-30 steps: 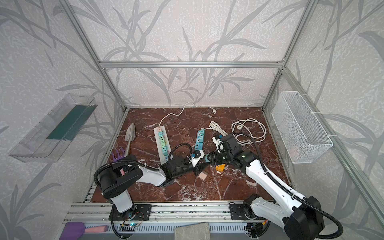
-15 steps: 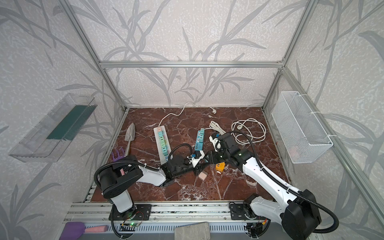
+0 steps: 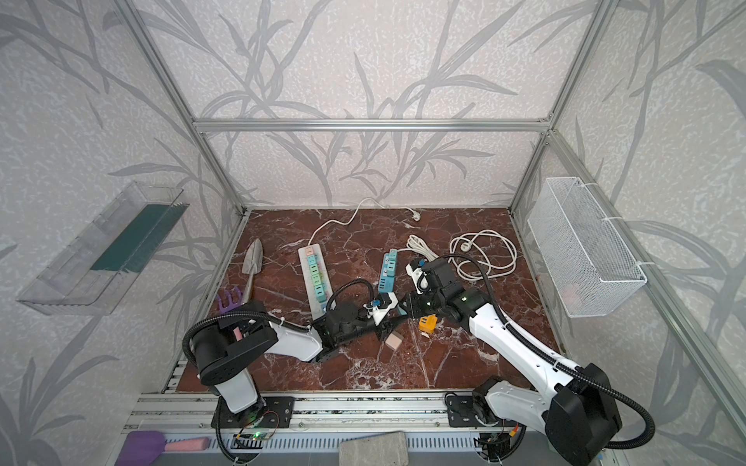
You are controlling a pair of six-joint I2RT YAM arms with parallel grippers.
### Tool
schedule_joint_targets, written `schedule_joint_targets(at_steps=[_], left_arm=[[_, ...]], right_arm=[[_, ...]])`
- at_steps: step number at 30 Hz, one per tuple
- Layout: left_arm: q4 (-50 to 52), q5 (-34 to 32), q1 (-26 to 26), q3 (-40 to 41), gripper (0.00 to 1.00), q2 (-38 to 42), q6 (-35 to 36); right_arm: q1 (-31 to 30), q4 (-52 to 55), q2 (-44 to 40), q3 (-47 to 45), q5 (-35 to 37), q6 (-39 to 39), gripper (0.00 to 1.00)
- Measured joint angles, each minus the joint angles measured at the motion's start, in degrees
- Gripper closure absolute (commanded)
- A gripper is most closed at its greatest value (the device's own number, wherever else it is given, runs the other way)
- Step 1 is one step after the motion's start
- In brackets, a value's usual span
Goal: Insert plugs into power strip
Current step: Pass the plug, then insert the plug into the socket.
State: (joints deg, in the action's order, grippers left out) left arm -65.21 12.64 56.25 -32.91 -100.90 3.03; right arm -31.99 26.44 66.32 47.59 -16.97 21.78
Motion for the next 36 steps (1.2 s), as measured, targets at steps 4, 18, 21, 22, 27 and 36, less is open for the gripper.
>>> schedule_joint_targets(at_steps=[4,18,21,22,27,36], left_arm=[[-1.0,-2.1,0.0,0.6,0.4,0.0,-0.2],[13.1,-17.7,0.0,4.0,0.3,16.3,-12.8],[21.8,-20.6,0.0,1.2,0.3,20.3,-15.5],[24.2,-21.4,0.0,0.5,0.3,21.2,-16.2],[32.9,-24.1,0.0,-0.6,0.3,22.8,-18.3],[38.9,-24.5,-0.1,-0.6,0.3,22.8,-20.1]], right_arm=[[-0.1,0.0,-0.2,0.0,1.5,0.5,1.0],[0.0,-0.1,-2.8,0.3,29.6,4.9,1.0],[0.7,-1.9,-0.7,0.3,33.8,6.0,1.0],[1.2,-2.7,0.2,0.3,34.6,6.4,1.0],[3.9,-5.5,4.7,0.1,36.9,8.1,1.0],[7.0,-8.4,7.9,-1.9,37.2,10.2,1.0]])
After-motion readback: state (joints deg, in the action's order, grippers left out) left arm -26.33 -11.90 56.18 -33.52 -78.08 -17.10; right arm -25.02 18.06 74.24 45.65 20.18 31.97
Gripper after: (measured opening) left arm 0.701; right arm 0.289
